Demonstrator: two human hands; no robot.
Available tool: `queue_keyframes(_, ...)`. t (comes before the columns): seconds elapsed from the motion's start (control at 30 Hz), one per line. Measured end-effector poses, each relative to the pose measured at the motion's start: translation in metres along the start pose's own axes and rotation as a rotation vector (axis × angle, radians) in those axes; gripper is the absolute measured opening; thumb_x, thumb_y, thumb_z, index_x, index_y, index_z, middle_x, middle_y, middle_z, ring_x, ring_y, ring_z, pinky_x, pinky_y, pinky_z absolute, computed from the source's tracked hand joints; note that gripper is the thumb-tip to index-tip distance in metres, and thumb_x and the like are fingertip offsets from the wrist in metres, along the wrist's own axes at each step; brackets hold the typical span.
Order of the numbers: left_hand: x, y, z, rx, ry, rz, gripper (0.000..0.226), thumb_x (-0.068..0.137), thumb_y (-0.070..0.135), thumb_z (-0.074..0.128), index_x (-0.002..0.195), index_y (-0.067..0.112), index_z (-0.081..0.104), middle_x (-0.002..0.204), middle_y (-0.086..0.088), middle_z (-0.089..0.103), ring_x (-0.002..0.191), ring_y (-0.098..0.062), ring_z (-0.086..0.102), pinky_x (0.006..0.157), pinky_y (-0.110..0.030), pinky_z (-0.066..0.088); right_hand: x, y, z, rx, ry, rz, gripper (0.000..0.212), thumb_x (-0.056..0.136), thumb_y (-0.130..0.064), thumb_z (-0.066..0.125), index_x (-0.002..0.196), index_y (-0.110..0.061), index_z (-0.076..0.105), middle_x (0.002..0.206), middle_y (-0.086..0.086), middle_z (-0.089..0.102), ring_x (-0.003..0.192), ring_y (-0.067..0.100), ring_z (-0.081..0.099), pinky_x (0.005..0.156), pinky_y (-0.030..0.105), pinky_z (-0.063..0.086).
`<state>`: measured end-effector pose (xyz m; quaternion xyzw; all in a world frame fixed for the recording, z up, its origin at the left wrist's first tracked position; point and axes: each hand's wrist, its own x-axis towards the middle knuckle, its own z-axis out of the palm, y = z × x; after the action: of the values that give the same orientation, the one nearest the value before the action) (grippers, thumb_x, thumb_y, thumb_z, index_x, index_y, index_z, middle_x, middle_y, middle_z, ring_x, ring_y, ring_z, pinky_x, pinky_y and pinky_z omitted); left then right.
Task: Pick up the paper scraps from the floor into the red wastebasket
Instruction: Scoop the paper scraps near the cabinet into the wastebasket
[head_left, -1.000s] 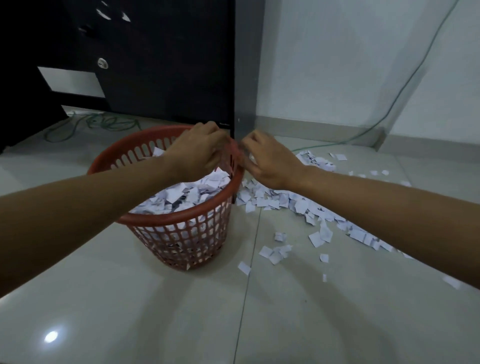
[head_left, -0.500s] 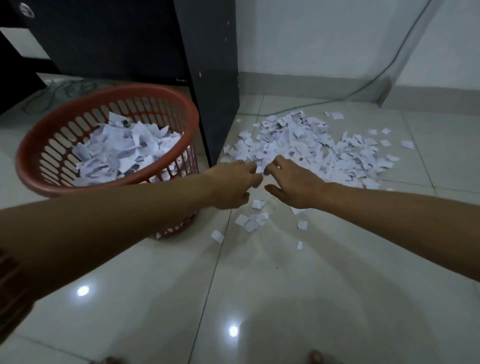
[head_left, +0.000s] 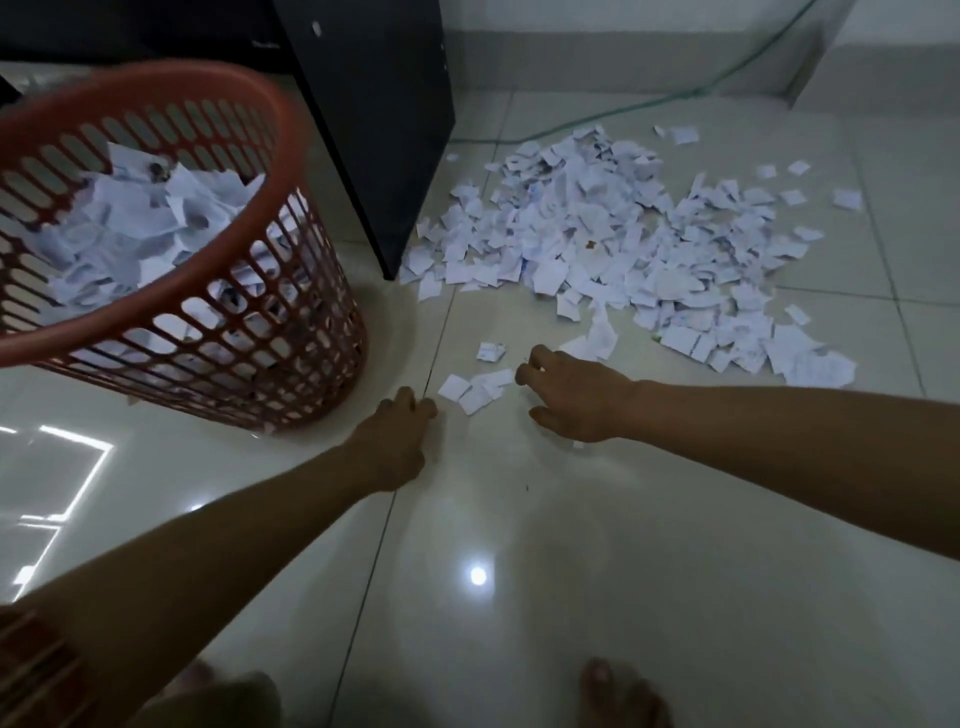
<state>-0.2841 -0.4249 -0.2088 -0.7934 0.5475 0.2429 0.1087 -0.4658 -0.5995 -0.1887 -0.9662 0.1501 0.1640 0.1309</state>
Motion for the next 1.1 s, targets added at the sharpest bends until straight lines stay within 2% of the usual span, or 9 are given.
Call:
queue_keyframes(0.1,-0.008,-0.015,0.014,-0.042,0.066,-0.095,0.055,0.086,0.017,0.062,0.134,0.01,0.038,0.129,-0.014,0.033,0.113,-0.032,0.043,0.088,-0.039,0.045,0.001,-0.003,0.01,-0.018,-0.018,-0.059,0.047,0.097,-0.031,0.05,0.137,-0.01,0.035,0.134,0.013,0.034,0.111,0.029,0.045,0.083,0.037,0.043)
queue_keyframes(0.27,-0.008,-0.016,0.021,-0.039,0.076,-0.057,0.049,0.087,0.015,0.058,0.132,0.004,0.042,0.127,-0.016,0.038,0.111,-0.033,0.042,0.087,-0.04,0.045,0.0,-0.001,0.009,-0.052,-0.025,-0.074,0.05,0.097,-0.032,0.051,0.139,-0.013,0.034,0.135,0.012,0.034,0.114,0.027,0.045,0.083,0.037,0.043)
queue_keyframes(0.43,0.005,0.013,0.02,-0.068,0.098,0.092,0.044,0.086,0.009,0.052,0.13,0.011,0.048,0.125,-0.011,0.041,0.105,-0.03,0.042,0.083,-0.039,0.044,-0.002,-0.001,0.002,-0.078,0.028,-0.068,0.05,0.097,-0.032,0.05,0.139,-0.012,0.034,0.135,0.012,0.034,0.113,0.028,0.044,0.085,0.038,0.043)
queue_keyframes(0.6,0.012,0.032,0.012,-0.134,0.111,0.264,0.051,0.088,0.0,0.048,0.138,0.011,0.047,0.136,-0.01,0.048,0.117,-0.031,0.043,0.092,-0.04,0.042,-0.012,-0.011,0.018,-0.182,0.07,-0.113,0.052,0.096,-0.038,0.047,0.139,-0.012,0.035,0.141,0.016,0.034,0.119,0.031,0.038,0.091,0.039,0.04)
queue_keyframes(0.77,0.008,0.013,0.004,-0.095,0.183,0.207,0.058,0.088,-0.001,0.05,0.143,0.013,0.039,0.14,-0.009,0.042,0.117,-0.029,0.041,0.092,-0.04,0.041,-0.024,-0.045,0.046,-0.23,-0.038,-0.262,0.071,0.097,-0.055,0.035,0.153,-0.015,0.017,0.161,0.013,0.009,0.144,0.035,0.013,0.112,0.044,0.023)
queue_keyframes(0.87,-0.003,-0.007,0.011,-0.028,0.212,0.171,0.06,0.086,0.001,0.052,0.143,0.014,0.038,0.143,-0.008,0.04,0.12,-0.029,0.04,0.094,-0.042,0.042,-0.031,-0.067,0.067,-0.236,-0.059,-0.424,0.078,0.095,-0.063,0.028,0.155,-0.015,0.011,0.162,0.009,0.003,0.148,0.037,0.002,0.115,0.05,0.015)
queue_keyframes(0.97,-0.012,-0.023,0.019,0.079,0.207,0.184,0.064,0.086,0.003,0.053,0.146,0.013,0.033,0.152,-0.008,0.032,0.132,-0.029,0.035,0.101,-0.044,0.04,-0.038,-0.081,0.087,-0.243,-0.136,-0.566,0.082,0.094,-0.067,0.026,0.155,-0.018,-0.001,0.162,0.003,-0.012,0.146,0.034,-0.018,0.115,0.046,-0.004)
queue_keyframes(1.03,-0.016,-0.03,0.022,0.11,0.188,0.174,0.066,0.088,0.004,0.051,0.149,0.013,0.028,0.156,-0.007,0.025,0.14,-0.029,0.027,0.107,-0.046,0.036,-0.041,-0.089,0.097,-0.231,-0.144,-0.651,0.083,0.094,-0.068,0.028,0.155,-0.019,0.0,0.162,0.002,-0.011,0.144,0.033,-0.022,0.113,0.047,-0.009)
queue_keyframes(1.1,-0.017,-0.034,0.024,0.118,0.165,0.14,0.067,0.09,0.005,0.048,0.152,0.012,0.021,0.159,-0.006,0.018,0.144,-0.03,0.02,0.11,-0.046,0.032,-0.042,-0.095,0.109,-0.223,-0.132,-0.725,0.084,0.092,-0.068,0.029,0.155,-0.018,0.007,0.163,0.003,-0.003,0.146,0.035,-0.017,0.113,0.051,-0.007)
